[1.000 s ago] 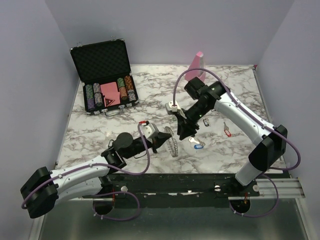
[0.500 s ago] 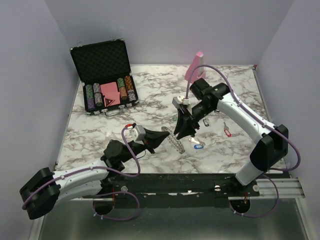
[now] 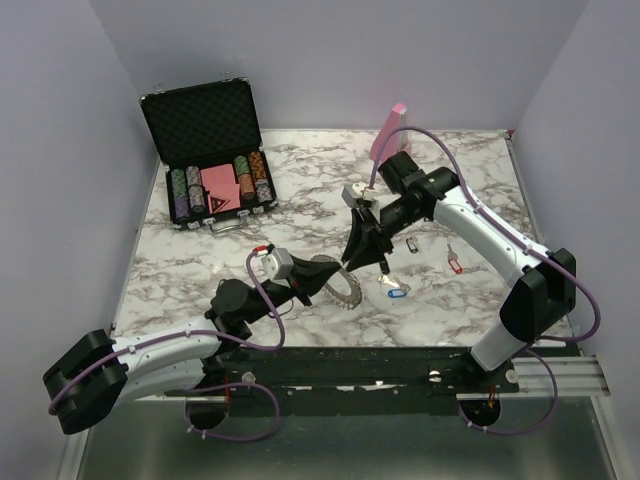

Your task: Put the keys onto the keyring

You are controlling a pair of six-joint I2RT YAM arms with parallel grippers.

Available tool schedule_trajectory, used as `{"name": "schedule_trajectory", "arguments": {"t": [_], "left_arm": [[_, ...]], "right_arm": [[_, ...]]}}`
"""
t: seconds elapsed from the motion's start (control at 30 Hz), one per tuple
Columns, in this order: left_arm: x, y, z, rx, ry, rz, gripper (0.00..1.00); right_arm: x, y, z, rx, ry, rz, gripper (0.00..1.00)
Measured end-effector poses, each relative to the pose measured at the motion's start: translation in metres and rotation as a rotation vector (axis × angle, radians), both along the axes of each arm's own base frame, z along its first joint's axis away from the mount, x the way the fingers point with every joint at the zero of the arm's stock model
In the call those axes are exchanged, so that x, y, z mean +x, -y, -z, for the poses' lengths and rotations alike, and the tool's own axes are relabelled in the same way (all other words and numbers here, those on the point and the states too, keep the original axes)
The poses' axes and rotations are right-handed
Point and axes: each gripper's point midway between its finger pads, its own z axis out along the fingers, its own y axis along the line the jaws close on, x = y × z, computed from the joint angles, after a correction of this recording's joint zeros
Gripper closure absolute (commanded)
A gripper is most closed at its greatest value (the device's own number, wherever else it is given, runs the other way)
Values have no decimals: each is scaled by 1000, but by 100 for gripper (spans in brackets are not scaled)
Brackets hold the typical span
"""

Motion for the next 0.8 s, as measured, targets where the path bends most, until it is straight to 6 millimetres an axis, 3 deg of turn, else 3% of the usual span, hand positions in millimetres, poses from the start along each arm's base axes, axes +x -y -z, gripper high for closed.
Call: {"name": "schedule_trajectory", "arguments": {"t": [0.27, 0.43, 0.8], "left_arm": [[0, 0, -2, -8, 1, 2, 100], [0, 0, -3, -9, 2, 2, 100], [-5, -10, -17, -15, 61, -14, 100]], "right_arm": [[2, -2, -2, 11, 2, 4, 68], [2, -2, -2, 7, -4, 7, 58], [-5, 7, -21, 6, 64, 3, 59]]}}
